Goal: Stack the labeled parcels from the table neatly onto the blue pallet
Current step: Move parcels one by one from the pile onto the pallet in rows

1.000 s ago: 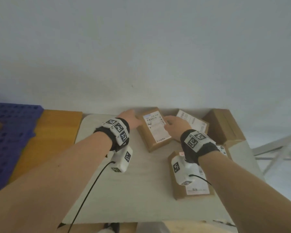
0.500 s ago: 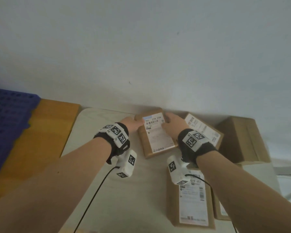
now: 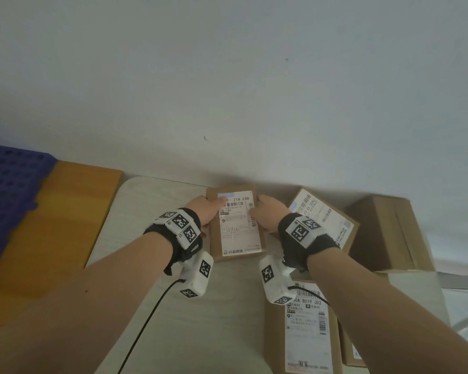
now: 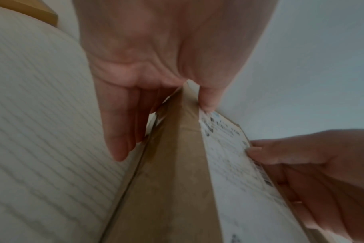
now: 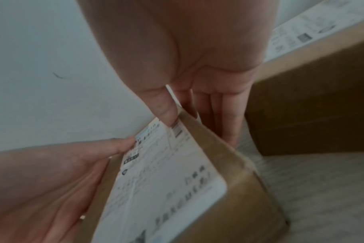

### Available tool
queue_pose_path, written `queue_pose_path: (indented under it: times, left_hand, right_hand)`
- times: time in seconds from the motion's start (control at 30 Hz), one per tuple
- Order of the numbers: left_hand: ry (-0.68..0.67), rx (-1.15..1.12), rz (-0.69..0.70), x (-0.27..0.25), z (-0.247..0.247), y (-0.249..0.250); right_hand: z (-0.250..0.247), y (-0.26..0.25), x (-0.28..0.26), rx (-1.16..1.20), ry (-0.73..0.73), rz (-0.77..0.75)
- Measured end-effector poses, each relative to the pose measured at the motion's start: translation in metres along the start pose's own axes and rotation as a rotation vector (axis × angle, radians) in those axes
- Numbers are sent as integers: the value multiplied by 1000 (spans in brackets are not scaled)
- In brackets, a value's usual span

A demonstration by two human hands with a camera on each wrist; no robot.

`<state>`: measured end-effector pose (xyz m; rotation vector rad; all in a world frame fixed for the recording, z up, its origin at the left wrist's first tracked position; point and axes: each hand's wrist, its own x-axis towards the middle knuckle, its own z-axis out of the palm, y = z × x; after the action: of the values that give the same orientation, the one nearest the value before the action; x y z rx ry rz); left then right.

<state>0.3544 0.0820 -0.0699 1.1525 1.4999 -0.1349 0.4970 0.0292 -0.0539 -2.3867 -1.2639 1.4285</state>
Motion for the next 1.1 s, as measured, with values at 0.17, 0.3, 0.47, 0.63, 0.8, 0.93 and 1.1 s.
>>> queue_pose_path:
  times: [0.17,0.3,0.47,0.63,0.8,0.93,1.1]
  left_hand:
    - [-25,-36,4,-4,-8,-2]
    - [-47,-67,74,-12,-21,-5]
    - [-53,-99,146,-25,-41,-15]
    - [-62,-153,223,-46,-66,-31]
    - [-53,-138,299,-64,-91,-50]
    - [-43,-88,358,-76,-102,-62]
    - [-62,-68,421,-92,-103,-74]
  right_hand:
    - [7,-7,-3,227,-34,57]
    - [11,-17,-9,318,8,60]
    - [16,-36,-28,402,55,38]
    - [28,-53,-51,460,119,-1]
    - [50,-66,-78,591,171,-8]
    - [71,-72,-101,662,244,2]
    - [95,-74,-123,597,365,6]
